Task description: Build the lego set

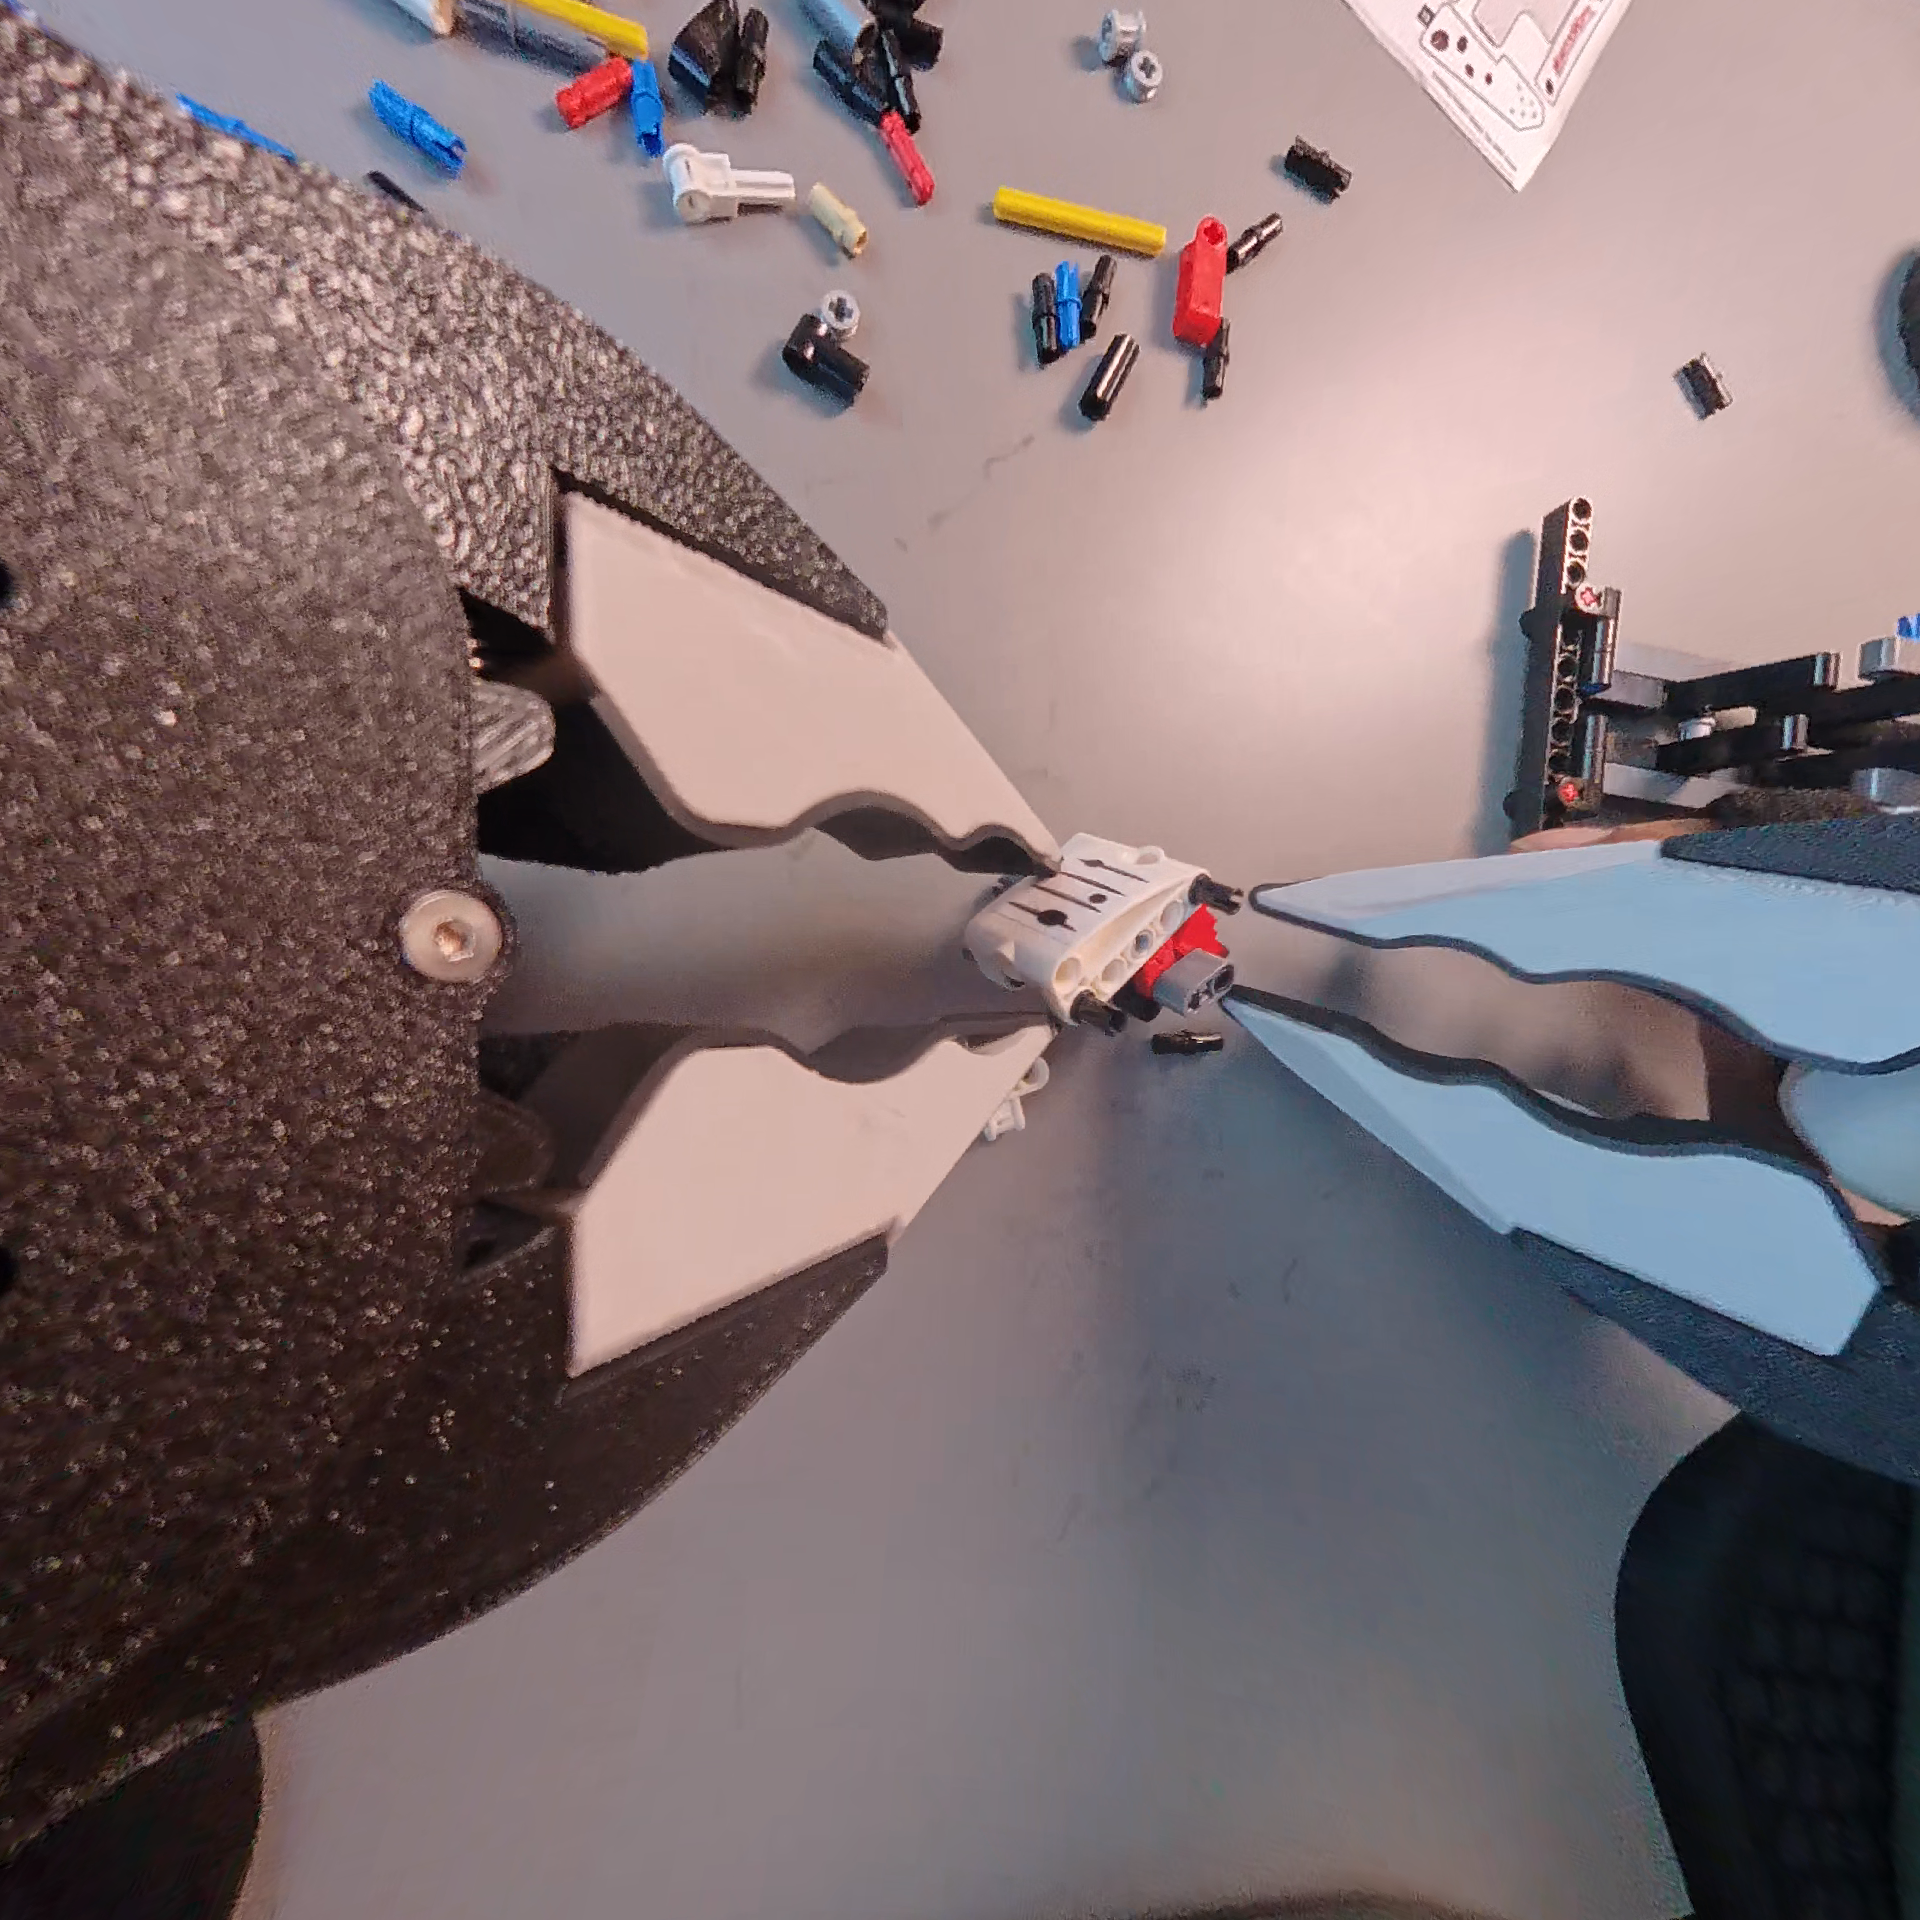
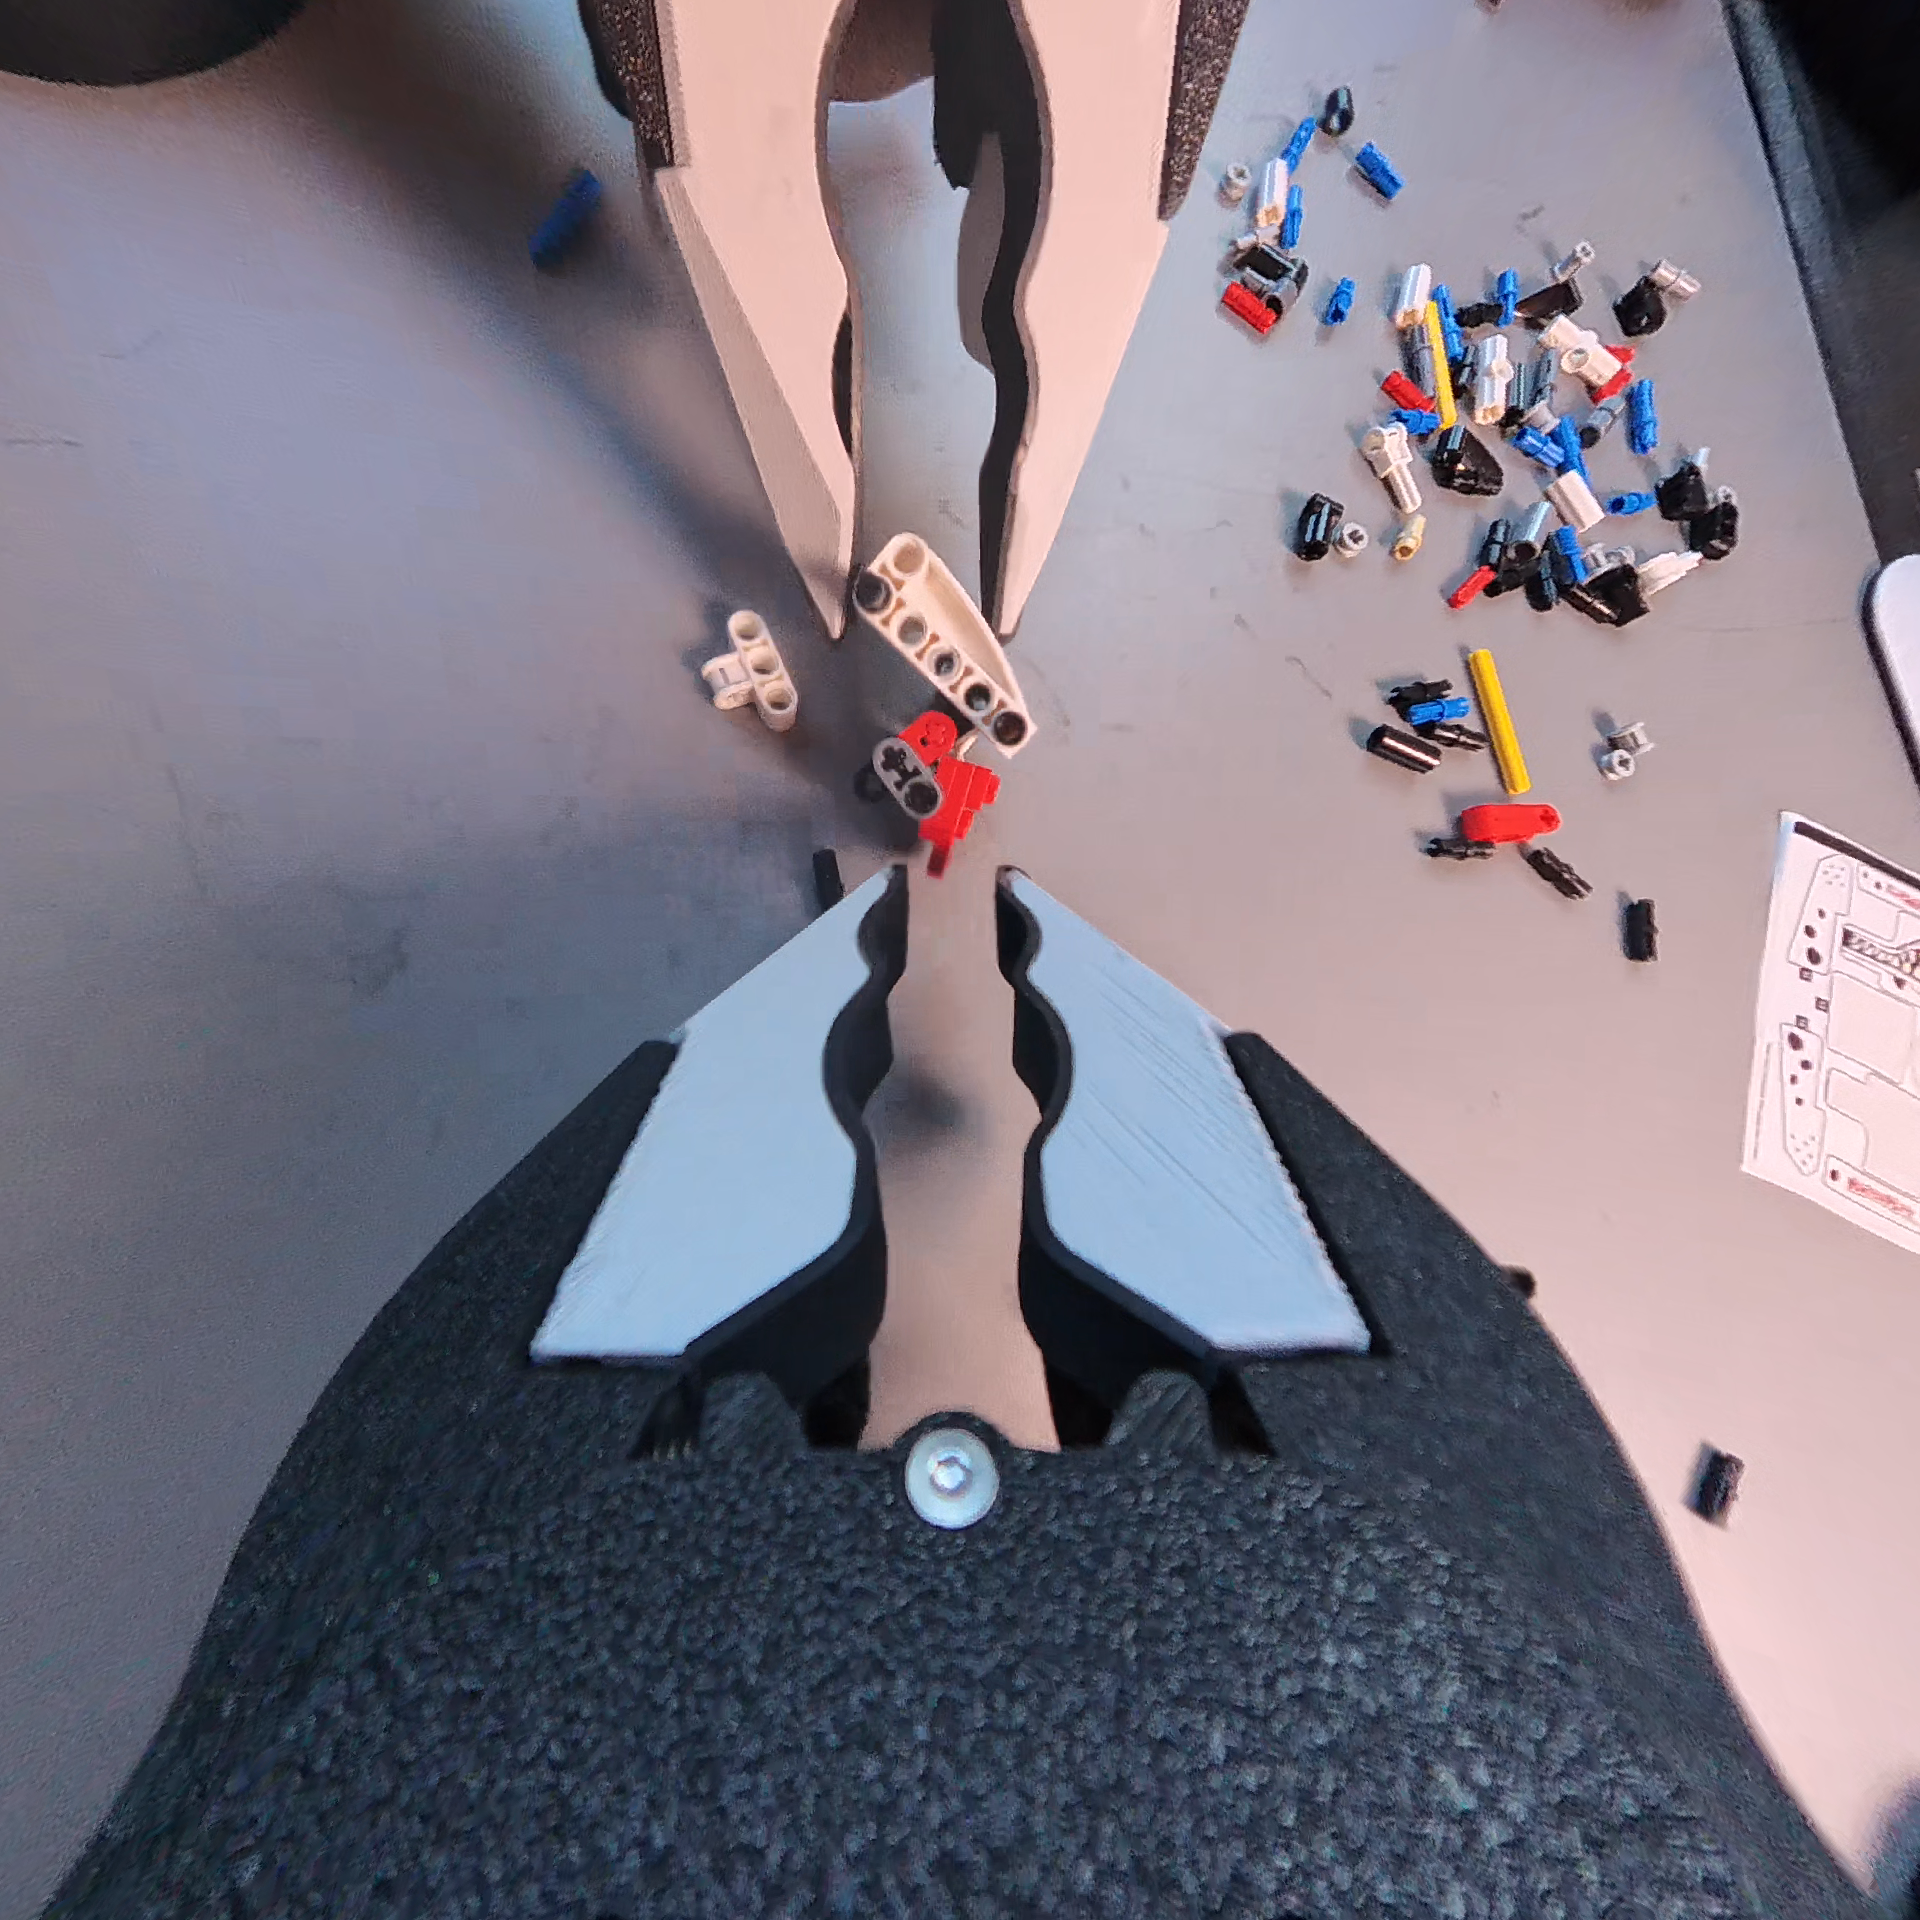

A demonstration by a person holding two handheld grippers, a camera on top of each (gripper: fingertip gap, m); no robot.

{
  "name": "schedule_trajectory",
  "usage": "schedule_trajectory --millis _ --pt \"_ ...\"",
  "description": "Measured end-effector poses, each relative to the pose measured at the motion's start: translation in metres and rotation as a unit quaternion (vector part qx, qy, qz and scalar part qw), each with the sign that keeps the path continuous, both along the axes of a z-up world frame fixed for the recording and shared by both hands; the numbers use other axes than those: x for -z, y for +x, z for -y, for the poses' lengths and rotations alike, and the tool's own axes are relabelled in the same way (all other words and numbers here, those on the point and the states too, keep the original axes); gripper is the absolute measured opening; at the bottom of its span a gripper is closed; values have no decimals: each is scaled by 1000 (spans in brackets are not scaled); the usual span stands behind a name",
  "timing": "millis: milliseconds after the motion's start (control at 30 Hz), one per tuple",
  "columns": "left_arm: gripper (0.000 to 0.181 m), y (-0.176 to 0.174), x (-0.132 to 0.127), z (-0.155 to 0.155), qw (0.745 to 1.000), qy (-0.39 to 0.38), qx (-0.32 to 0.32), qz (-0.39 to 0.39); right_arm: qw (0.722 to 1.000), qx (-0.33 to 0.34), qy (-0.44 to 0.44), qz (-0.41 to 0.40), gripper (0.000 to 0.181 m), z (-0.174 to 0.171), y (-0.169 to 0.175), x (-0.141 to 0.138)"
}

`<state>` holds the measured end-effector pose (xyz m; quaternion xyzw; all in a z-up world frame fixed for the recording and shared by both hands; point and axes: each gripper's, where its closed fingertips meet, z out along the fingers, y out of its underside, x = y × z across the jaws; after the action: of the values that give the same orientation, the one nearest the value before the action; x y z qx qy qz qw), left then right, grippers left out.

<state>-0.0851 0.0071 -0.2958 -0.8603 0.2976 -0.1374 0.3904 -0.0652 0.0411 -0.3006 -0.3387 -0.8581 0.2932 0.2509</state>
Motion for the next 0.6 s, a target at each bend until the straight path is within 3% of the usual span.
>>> schedule_trajectory --millis 300,467,600 --pt "26 4 0 6 991 -31 126 0 998 -47 -18 41 16 16 25 6" --pt "28 -3 1 2 988 -42 149 -13 998 -27 -21 47 16 16 17 14" --pt "29 -3 -4 4 989 -23 144 -13 996 -29 -36 72 6 20 20 15"
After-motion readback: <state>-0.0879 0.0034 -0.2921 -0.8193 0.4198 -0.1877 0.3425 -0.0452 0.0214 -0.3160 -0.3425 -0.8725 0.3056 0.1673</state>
